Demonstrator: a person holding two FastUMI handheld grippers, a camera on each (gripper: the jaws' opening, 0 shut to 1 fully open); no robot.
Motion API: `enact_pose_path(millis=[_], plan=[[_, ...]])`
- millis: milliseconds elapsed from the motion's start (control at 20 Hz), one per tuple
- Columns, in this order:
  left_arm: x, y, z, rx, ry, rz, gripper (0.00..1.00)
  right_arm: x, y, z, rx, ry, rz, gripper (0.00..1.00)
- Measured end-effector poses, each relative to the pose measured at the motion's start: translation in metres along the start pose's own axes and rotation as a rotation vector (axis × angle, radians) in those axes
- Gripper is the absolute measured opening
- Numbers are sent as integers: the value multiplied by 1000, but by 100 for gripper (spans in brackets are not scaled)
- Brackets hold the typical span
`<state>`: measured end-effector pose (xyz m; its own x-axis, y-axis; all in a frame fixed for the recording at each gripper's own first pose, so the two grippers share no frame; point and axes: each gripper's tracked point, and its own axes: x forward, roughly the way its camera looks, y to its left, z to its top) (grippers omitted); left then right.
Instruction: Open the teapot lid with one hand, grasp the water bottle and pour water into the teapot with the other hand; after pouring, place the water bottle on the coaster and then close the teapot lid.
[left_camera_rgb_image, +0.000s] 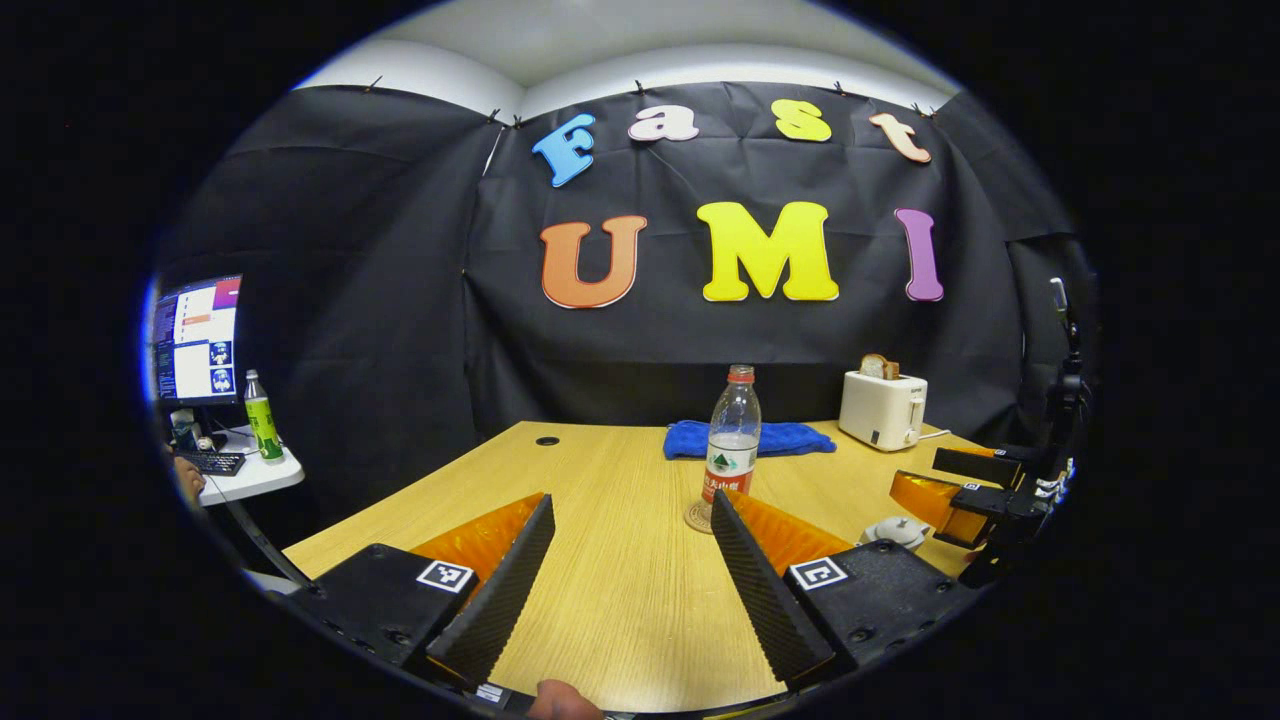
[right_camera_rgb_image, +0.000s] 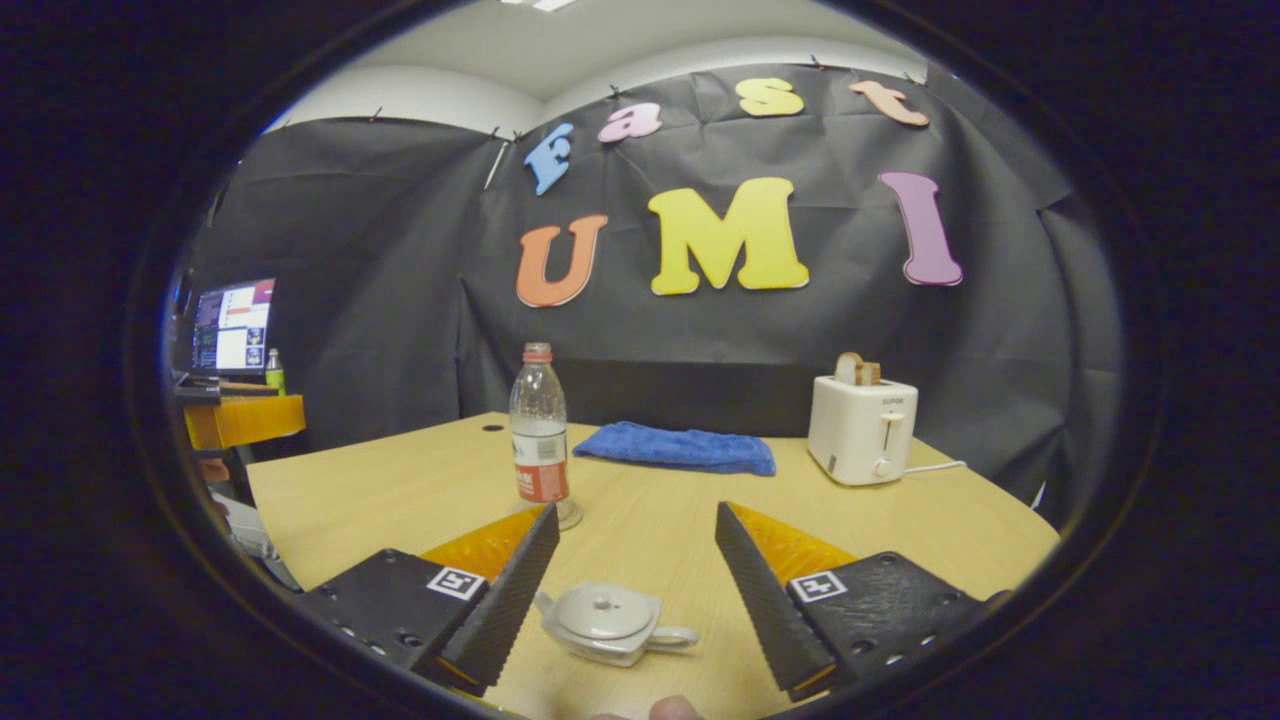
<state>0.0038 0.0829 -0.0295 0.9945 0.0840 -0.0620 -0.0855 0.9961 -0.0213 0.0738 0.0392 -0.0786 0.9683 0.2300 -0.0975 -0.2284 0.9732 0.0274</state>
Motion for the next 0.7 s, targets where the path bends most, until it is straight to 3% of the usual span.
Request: enact_pose_path(millis=[300, 500, 700], plan=[[2, -81, 24, -12, -54, -123, 99, -43, -58, 44, 6, -68, -177, 98], [-2, -103, 40, 11, -96, -122, 98, -76, -79, 62, -18, -114, -261, 98], [-14, -111, 52, -1, -116, -124, 98, -94, -84, 61, 28, -105, -287, 98]])
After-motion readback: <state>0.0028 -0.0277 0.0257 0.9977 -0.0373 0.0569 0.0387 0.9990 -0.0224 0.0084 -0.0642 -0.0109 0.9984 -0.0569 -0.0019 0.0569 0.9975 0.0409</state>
